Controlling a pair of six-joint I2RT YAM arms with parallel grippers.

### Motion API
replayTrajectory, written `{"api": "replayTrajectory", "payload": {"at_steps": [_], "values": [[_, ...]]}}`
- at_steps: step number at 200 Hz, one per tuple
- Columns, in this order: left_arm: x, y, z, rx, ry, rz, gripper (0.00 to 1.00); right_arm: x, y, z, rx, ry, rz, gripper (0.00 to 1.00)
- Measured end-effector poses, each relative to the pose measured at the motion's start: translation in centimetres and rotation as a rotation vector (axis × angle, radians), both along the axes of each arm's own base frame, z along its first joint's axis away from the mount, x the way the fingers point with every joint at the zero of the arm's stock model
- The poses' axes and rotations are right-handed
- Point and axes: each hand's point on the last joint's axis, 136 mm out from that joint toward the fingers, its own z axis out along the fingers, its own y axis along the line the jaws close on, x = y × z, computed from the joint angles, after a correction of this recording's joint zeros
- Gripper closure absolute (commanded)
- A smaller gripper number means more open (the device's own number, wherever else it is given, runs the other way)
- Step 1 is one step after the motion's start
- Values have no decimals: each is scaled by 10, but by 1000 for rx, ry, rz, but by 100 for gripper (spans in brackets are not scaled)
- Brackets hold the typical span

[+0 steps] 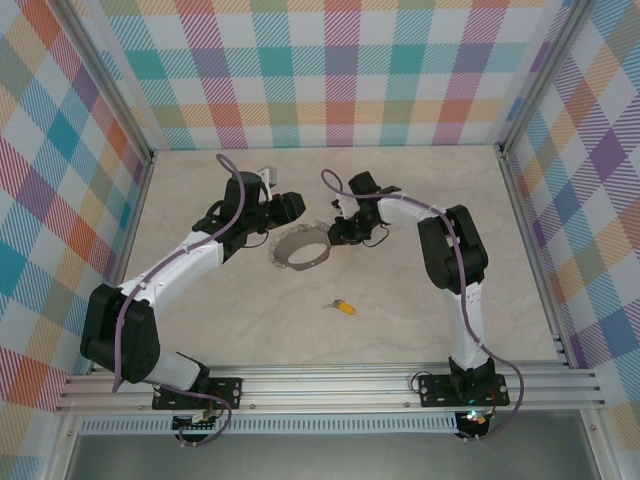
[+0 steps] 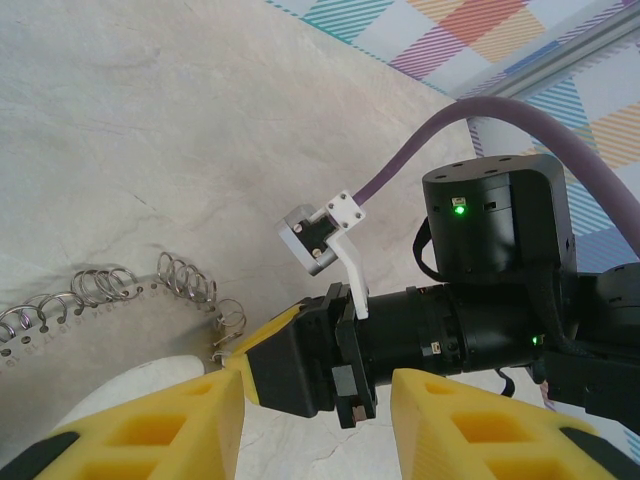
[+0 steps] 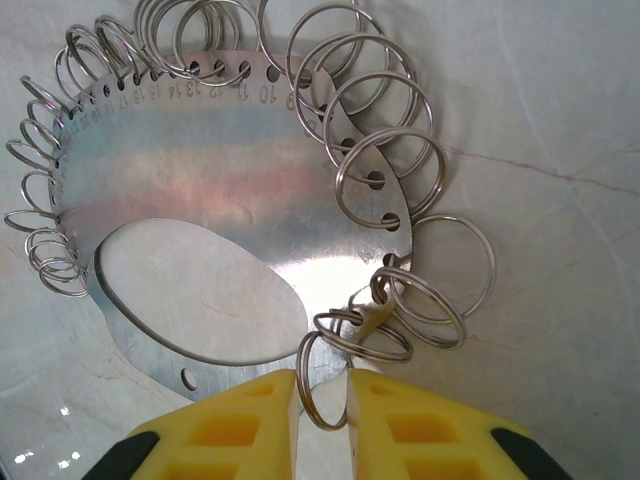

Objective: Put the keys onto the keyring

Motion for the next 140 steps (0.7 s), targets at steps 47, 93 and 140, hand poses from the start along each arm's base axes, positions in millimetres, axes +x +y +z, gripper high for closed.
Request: {"api": "replayTrajectory", "payload": {"at_steps": [47, 93, 140], "values": [[0, 0, 0, -4, 3, 2, 57, 0, 0, 0, -1, -2, 6, 87], [0, 0, 0, -5, 4, 4, 57, -1, -1, -1, -5, -4, 11, 93], [0, 1, -1, 0, 10, 7, 57, -1, -2, -1, -12, -6, 13, 100]]}}
